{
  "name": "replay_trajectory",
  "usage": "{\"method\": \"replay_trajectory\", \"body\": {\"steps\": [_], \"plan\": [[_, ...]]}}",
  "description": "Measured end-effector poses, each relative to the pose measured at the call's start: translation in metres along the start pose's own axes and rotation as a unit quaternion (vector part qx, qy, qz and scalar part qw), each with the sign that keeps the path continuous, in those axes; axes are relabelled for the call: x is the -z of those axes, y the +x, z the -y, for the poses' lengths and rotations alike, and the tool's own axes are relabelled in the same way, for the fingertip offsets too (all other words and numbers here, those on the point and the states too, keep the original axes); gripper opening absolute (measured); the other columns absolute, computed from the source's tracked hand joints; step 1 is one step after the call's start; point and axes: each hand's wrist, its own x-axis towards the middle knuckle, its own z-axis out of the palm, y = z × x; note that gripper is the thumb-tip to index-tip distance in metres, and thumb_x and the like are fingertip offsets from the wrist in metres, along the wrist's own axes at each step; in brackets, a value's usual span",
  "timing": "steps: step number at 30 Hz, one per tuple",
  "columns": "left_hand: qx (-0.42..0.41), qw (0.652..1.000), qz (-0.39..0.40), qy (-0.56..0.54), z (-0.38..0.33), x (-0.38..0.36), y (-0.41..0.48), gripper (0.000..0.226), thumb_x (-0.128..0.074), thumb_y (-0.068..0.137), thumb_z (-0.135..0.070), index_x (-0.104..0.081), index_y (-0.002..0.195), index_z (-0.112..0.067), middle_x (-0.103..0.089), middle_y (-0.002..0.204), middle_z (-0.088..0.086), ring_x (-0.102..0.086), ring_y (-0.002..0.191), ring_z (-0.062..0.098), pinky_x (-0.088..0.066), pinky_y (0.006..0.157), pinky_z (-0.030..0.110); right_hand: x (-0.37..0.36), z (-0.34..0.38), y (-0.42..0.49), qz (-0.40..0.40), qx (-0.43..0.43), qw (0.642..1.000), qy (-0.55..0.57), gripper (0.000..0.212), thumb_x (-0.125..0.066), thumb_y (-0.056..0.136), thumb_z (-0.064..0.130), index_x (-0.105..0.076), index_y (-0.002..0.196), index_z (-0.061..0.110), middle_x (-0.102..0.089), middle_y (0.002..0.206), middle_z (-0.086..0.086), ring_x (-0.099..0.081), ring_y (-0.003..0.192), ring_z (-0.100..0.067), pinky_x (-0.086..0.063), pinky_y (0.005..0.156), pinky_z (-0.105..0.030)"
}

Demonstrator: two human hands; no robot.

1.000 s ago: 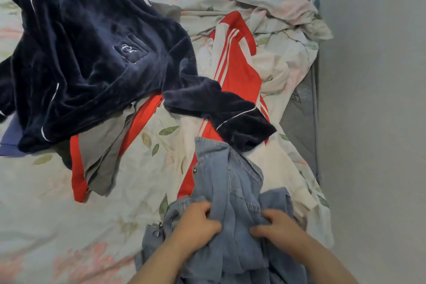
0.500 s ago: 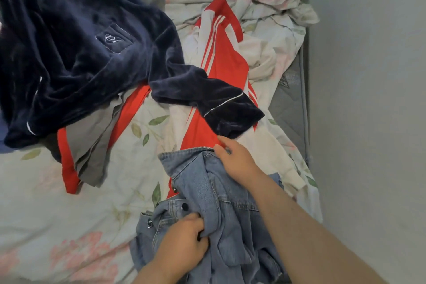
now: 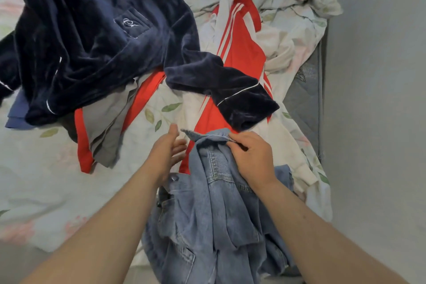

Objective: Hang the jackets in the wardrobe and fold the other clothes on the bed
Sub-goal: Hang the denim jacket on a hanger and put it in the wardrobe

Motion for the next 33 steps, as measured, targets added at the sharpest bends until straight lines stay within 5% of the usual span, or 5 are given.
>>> {"method": "replay_trajectory", "body": {"steps": [11,17,25,29,33], "plan": [[-0.046,0.931,0.205,0.299,-0.012,-0.01,-0.015,0.014,-0.068,0.088,-0.009,-0.058,0.08,-0.014,-0.057,0.072,-0.001,-0.05,0.069,0.015,-0.038,0.062,0.027,0.028,0.016,-0.027,-0.019,-0.069,0.994,0.087,0.022,-0.066,0.083,-0.009,-0.076,0.096,0.005,-0.059,0.116,-0.002,-0.059,0.105,0.001,-0.05,0.087,-0.012],[-0.305,0.886,-0.037,0.348,-0.006,-0.034,-0.052,0.021,-0.07,0.081,-0.014,-0.052,0.073,-0.022,-0.057,0.072,-0.005,-0.051,0.066,0.003,-0.043,0.062,0.021,0.037,0.023,-0.041,-0.023,-0.154,0.987,0.039,0.021,-0.068,0.088,0.011,-0.077,0.092,0.029,-0.055,0.112,0.01,-0.049,0.094,0.021,-0.039,0.08,-0.003],[-0.474,0.763,-0.004,0.44,0.041,-0.064,-0.113,0.025,-0.068,0.079,-0.034,-0.057,0.081,-0.012,-0.054,0.08,0.0,-0.049,0.075,0.02,-0.039,0.069,0.034,0.049,0.042,-0.017,0.131,-0.455,0.824,0.311,0.033,-0.07,0.088,0.038,-0.068,0.088,0.005,-0.075,0.085,-0.007,-0.071,0.07,-0.021,-0.056,0.055,-0.029],[-0.404,0.82,0.1,0.393,0.058,-0.055,-0.128,0.016,-0.055,0.088,-0.047,-0.056,0.092,-0.032,-0.049,0.092,-0.018,-0.051,0.083,0.004,-0.039,0.071,0.016,0.051,0.033,-0.024,0.092,-0.403,0.89,0.193,0.02,-0.064,0.081,0.0,-0.054,0.069,0.011,-0.049,0.062,-0.009,-0.047,0.057,-0.017,-0.041,0.052,-0.027],[-0.307,0.896,-0.046,0.316,0.052,-0.054,-0.117,0.024,-0.066,0.086,-0.028,-0.045,0.076,-0.035,-0.047,0.081,-0.017,-0.051,0.071,0.006,-0.036,0.061,0.016,0.057,0.029,-0.037,0.091,-0.383,0.89,0.229,0.03,-0.06,0.081,-0.006,-0.059,0.064,0.019,-0.06,0.055,0.002,-0.057,0.052,-0.012,-0.047,0.051,-0.025]]}}
